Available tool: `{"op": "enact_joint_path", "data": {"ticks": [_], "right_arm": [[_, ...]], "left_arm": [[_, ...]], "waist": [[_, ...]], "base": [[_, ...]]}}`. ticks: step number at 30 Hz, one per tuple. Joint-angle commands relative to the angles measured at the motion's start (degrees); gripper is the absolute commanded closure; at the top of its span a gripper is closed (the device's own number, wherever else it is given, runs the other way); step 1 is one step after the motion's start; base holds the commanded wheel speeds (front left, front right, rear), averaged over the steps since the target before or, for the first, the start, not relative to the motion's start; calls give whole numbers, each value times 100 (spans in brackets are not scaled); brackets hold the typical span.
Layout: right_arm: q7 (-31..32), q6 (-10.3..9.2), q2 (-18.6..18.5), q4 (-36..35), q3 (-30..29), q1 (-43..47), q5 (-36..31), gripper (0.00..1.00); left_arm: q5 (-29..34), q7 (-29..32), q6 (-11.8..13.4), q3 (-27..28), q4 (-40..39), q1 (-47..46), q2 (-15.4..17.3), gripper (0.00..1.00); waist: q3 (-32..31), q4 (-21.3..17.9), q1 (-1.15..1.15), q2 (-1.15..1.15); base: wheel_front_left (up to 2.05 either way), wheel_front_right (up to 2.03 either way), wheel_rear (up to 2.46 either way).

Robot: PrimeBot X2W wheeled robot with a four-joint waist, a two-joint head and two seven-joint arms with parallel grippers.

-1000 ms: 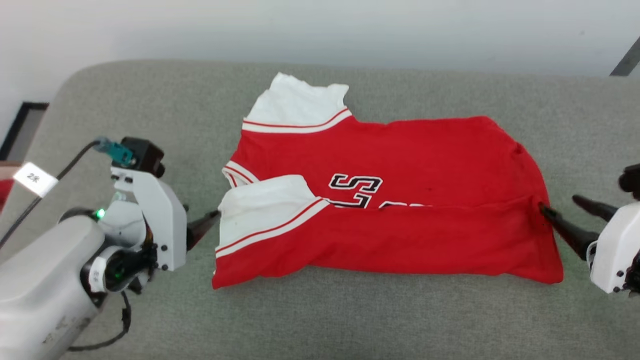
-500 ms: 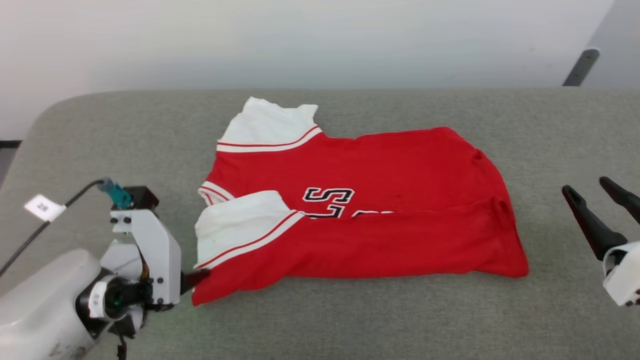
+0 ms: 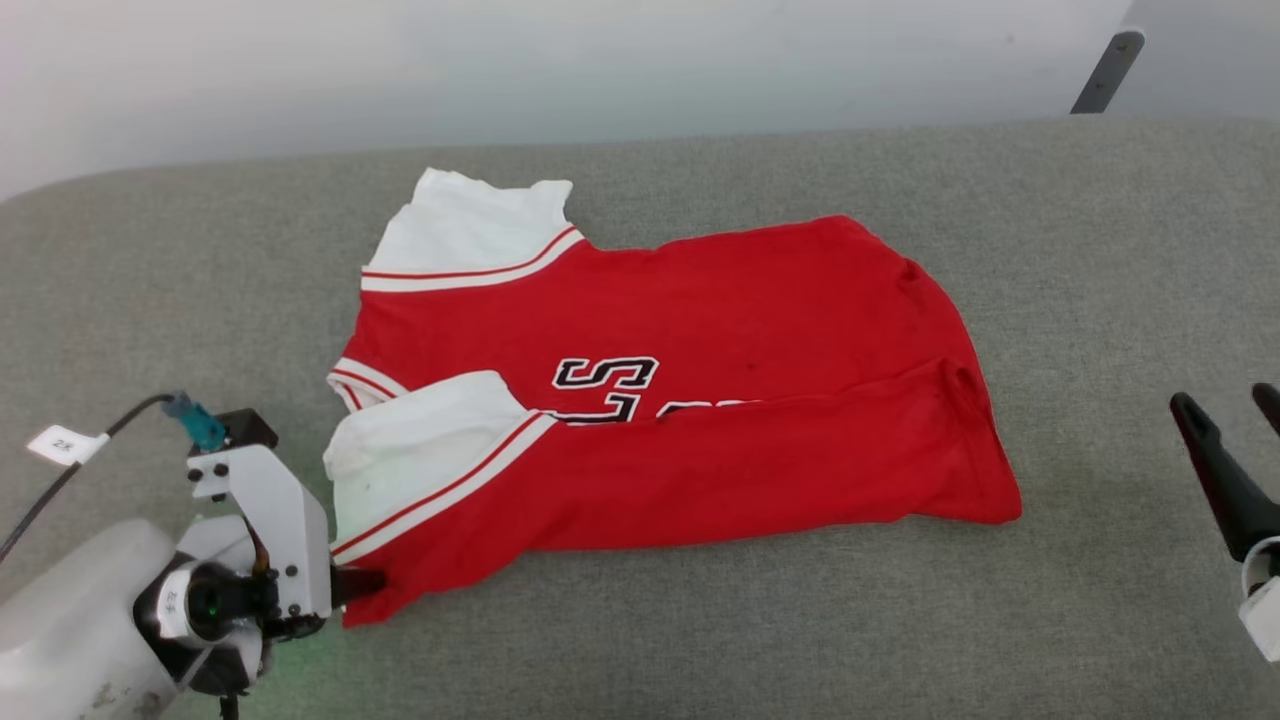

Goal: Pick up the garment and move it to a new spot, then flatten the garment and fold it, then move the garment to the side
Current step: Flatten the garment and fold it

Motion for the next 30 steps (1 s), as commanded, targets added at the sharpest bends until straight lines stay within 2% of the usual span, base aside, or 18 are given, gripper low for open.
{"op": "enact_joint_path", "data": {"ticks": [1,5,6,7,12,19,30], "right_arm": [[22,-4,59,-31,-39,84,-54,0],[233,-4,173,-197,-142,172,-75,0],[301,-4,195,-226,-138,204,-75,0],[382,-4,219,-249,-136,232,-50,0],[964,-4,321,-298,-71,336,68,0],[1804,-4,482,-45,64,53,-35,0],[2394,-4,672,1201,144,-949,-507,0]], "left_arm": [[2,36,-13,-66,78,108,-103,0],[-93,148,-45,-91,294,125,-253,0],[-111,161,-105,-89,320,114,-286,74],[-124,186,-124,-85,356,105,-309,100],[-46,195,-292,-99,446,-3,-356,100],[95,84,-380,-85,463,-241,-491,100],[321,-16,-488,-137,464,-580,-824,100]], "waist": [[49,-23,0,0],[103,-4,0,0],[116,5,0,0],[132,14,0,0],[206,62,0,0],[379,217,0,0],[756,562,0,0]], "base": [[0,0,0],[0,0,0],[0,0,0],[0,0,0],[0,0,0],[0,0,0],[0,0,0]]}}
